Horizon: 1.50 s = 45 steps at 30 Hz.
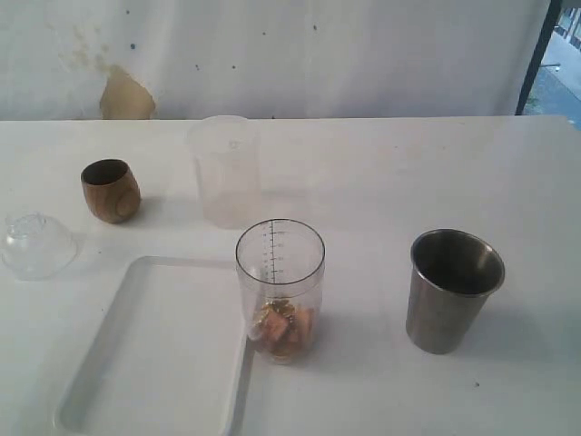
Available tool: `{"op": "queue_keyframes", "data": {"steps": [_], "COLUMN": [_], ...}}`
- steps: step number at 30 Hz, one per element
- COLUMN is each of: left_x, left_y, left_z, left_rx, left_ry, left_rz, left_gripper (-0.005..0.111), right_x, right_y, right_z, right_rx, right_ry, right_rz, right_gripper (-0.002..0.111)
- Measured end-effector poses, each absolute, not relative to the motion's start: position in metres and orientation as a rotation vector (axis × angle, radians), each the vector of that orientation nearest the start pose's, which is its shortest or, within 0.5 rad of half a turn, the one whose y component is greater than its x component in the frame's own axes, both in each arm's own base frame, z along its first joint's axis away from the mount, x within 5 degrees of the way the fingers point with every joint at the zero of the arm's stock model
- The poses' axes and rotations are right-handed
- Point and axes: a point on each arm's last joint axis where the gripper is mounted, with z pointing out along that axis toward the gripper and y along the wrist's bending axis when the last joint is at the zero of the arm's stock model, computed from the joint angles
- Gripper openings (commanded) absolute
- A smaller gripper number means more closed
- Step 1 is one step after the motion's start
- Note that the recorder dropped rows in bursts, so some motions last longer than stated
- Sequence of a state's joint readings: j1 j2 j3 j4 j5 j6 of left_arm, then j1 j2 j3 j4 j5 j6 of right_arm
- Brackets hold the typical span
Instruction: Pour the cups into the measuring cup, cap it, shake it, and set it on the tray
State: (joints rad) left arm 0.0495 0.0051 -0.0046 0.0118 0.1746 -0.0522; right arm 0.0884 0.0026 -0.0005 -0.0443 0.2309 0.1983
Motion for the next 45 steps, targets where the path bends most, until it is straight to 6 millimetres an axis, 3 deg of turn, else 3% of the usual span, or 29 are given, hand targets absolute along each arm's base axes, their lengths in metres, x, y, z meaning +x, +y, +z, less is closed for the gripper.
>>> {"op": "queue_keyframes", "data": {"steps": [28,45], "left_x": [0.0559,0.0559], "left_y": [0.0032,0.0032], "left_z": [0.1952,0.1952], "left_rx": [-0.066,-0.064], "left_ry": [1.695,1.695], "left_rz": [0.023,0.025], "left_gripper": [0.000,0.000], "right_x": [0.0556,0.0562], "right_y": [0.0040,0.0036], "right_z": [0.1923,0.1969], "right_rx": [0.095,-0.032], "right_ry": [1.718,1.665], "right_rz": [0.198,0.082], "right_gripper": [0.000,0.000]}}
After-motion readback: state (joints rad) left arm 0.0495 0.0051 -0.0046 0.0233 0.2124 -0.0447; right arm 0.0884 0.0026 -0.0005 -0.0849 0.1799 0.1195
